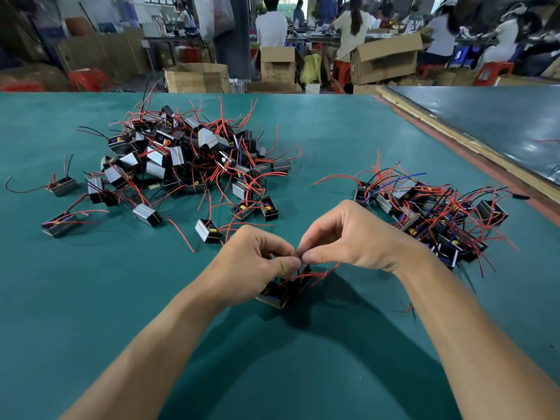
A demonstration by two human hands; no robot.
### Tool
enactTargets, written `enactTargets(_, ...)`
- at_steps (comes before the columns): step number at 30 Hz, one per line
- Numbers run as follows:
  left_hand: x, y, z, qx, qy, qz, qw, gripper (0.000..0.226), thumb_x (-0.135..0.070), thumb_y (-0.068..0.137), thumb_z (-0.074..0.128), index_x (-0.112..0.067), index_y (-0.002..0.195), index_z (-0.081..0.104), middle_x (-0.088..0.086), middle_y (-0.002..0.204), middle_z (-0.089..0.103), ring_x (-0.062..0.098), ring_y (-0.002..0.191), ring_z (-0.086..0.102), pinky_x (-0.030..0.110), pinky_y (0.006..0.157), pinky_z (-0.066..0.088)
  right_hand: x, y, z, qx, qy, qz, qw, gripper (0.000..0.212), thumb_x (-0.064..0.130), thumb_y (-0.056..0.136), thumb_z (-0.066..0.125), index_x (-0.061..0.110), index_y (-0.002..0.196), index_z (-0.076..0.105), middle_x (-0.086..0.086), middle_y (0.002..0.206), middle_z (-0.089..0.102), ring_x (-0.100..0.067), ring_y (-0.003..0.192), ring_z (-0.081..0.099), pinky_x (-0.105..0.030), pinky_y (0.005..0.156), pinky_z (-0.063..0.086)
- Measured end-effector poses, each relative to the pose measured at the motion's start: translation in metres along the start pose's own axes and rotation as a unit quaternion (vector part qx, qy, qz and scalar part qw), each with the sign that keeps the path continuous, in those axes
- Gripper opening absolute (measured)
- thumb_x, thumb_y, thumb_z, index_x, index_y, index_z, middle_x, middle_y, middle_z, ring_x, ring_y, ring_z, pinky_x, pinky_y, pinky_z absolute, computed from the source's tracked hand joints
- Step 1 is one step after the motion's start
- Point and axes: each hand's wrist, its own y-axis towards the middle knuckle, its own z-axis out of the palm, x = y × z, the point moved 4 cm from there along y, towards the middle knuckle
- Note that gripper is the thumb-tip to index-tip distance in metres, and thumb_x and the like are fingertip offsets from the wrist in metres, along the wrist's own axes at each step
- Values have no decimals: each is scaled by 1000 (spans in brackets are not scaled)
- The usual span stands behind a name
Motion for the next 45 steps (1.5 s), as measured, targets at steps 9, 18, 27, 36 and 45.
enactTargets(9,-2,-2,1,-6,-2,5,1000,13,-26,86,74,-19,76,78,-1,60,69,13,54,50,29,55,42,6,-1,4,-4,-31,8,999,9,9,81,78,14,74,76,-2,72,75,-8,63,63,-22,62,50)
enactTargets(18,-3,-5,6,-77,40,39,995,10,-22,80,73,-27,72,77,7,54,66,25,43,53,45,42,54,2,-2,9,12,-8,123,992,29,11,96,63,14,67,65,0,58,58,-10,52,53,-20,53,47)
enactTargets(27,-2,0,0,-66,18,27,997,13,-18,85,73,-21,73,76,12,64,69,15,54,48,31,54,39,5,0,4,-35,-15,16,999,19,-3,86,72,15,79,70,2,71,70,-8,63,61,-20,64,50)
enactTargets(36,-2,0,0,-48,-17,4,999,20,-13,86,71,-19,68,75,-2,61,69,10,54,52,22,55,42,6,1,0,-60,-79,-20,995,16,0,81,76,15,79,77,-9,78,76,-11,67,65,-34,70,56)
enactTargets(45,-4,-1,0,-48,-21,3,999,17,-11,86,71,-14,70,76,2,63,71,11,55,54,24,57,44,8,1,2,-44,-113,-3,993,5,5,85,74,9,82,76,-9,77,75,-9,65,62,-32,66,53)
